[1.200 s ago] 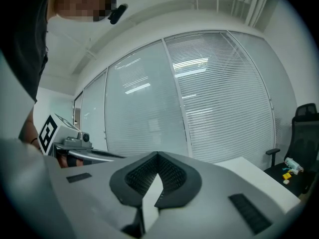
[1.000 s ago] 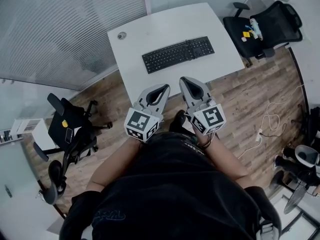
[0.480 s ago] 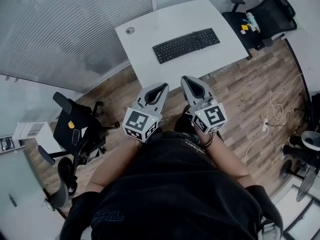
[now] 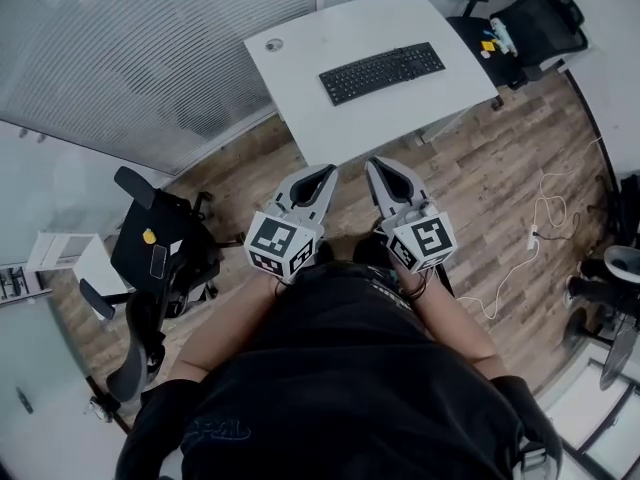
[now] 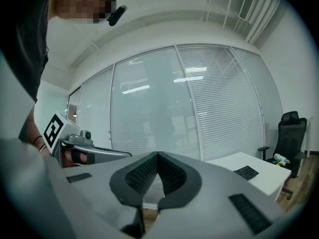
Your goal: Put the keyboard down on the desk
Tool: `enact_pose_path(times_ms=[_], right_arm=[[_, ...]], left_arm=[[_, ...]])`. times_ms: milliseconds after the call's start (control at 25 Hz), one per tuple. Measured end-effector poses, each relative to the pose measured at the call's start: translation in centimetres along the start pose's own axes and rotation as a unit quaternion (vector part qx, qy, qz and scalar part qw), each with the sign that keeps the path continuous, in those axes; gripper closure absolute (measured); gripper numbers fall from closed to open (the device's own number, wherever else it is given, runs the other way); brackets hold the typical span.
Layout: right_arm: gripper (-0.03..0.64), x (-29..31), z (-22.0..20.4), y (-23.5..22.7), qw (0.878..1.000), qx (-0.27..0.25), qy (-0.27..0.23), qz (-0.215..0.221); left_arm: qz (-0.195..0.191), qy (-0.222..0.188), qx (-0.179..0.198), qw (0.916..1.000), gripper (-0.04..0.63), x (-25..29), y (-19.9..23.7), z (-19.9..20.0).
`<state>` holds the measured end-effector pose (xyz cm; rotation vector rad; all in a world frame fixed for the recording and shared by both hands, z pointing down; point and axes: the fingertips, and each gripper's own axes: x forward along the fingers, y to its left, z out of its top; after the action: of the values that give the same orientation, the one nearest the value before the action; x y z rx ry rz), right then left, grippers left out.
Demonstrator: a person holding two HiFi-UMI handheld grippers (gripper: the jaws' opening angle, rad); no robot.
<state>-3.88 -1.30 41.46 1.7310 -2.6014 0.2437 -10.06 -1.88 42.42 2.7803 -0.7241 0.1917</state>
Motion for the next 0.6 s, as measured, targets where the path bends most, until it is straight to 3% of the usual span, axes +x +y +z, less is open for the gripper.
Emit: enact_pose_path(times_ms=[240,600], right_arm=[[0.594,-1.9,0.7,1.6,1.0,-0.014,-0.009,0.005],[0.594,-5.5,1.3,1.8,0.999,-0.017,-0.017,0.026]], left_arm=[[-0.004,-0.01,0.008,0.9999,0.58,-1.2,-2.0,0.3],[0.026,-0.022,0.015,0.9993,0.58,-1.7,-5.2,0.5]])
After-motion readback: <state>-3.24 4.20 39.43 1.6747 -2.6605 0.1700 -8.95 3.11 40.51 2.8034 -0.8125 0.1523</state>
